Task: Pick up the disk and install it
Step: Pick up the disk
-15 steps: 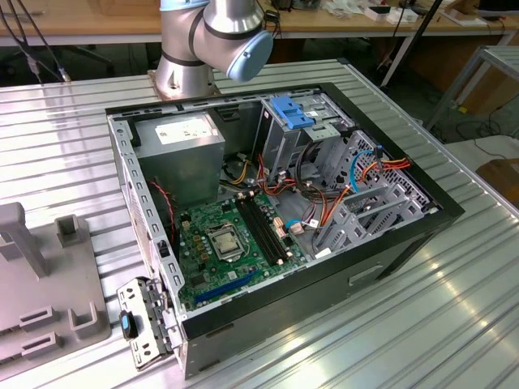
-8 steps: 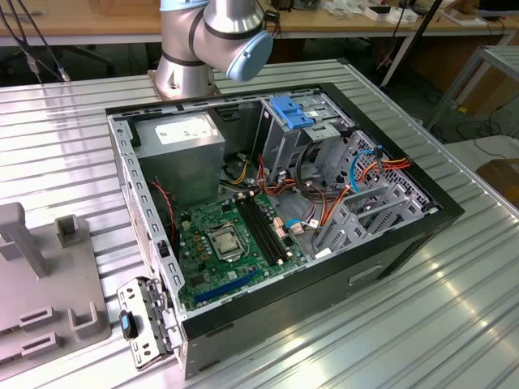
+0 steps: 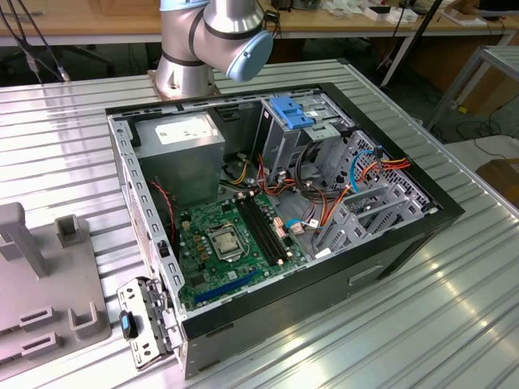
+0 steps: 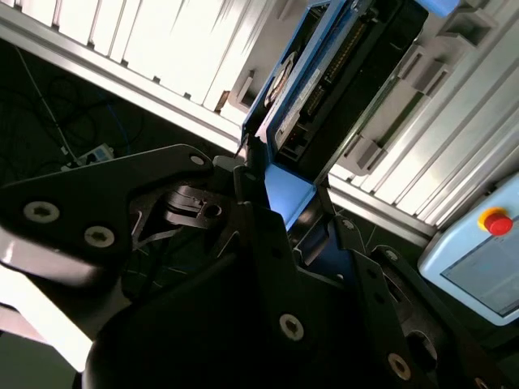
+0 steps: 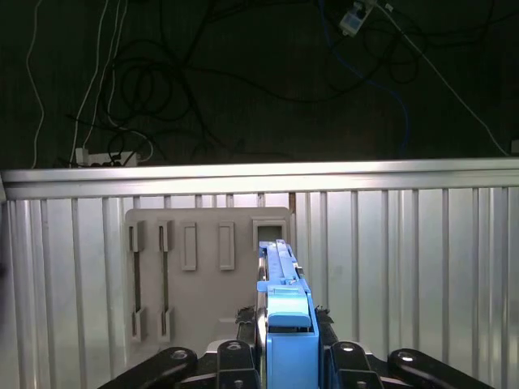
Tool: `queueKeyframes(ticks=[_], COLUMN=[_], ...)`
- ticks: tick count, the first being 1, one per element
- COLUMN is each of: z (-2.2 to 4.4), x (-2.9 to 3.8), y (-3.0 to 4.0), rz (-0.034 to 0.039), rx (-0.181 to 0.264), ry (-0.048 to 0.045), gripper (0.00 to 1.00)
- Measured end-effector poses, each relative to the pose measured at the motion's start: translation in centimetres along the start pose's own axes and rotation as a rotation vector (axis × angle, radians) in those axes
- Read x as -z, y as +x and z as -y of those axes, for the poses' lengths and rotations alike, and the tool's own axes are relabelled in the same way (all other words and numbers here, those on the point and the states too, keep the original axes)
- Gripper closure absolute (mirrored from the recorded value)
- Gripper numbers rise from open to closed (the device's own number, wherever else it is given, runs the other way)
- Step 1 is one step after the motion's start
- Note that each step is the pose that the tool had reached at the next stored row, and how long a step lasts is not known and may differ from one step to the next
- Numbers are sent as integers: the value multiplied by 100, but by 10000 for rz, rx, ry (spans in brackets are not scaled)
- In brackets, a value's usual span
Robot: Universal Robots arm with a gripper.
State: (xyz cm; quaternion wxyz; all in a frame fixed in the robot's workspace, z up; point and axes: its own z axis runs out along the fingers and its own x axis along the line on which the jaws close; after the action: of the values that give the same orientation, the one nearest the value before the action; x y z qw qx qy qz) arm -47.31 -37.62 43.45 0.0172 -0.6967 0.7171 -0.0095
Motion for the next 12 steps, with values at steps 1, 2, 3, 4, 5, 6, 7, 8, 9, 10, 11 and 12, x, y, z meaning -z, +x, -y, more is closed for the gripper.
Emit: queueKeyframes(ticks=[1, 2, 3, 4, 5, 6, 7, 8, 9, 10, 11, 12], z=[0, 0, 1, 1, 1, 1, 2, 2, 2, 3, 3, 3], x=[8, 14, 21, 29, 37, 44, 55, 65, 71, 76, 83, 90], y=[0, 0, 0, 0, -1, -1, -1, -1, -1, -1, -1, -1], rz=[0, 0, 0, 0, 0, 0, 0, 0, 0, 0, 0, 0], rx=[0, -1, 0, 0, 0, -1, 0, 0, 0, 0, 0, 0], ry=[0, 0, 0, 1, 0, 0, 0, 0, 0, 0, 0, 0], gripper=[63, 63, 63, 63, 63, 63, 63, 63, 63, 63, 63, 63])
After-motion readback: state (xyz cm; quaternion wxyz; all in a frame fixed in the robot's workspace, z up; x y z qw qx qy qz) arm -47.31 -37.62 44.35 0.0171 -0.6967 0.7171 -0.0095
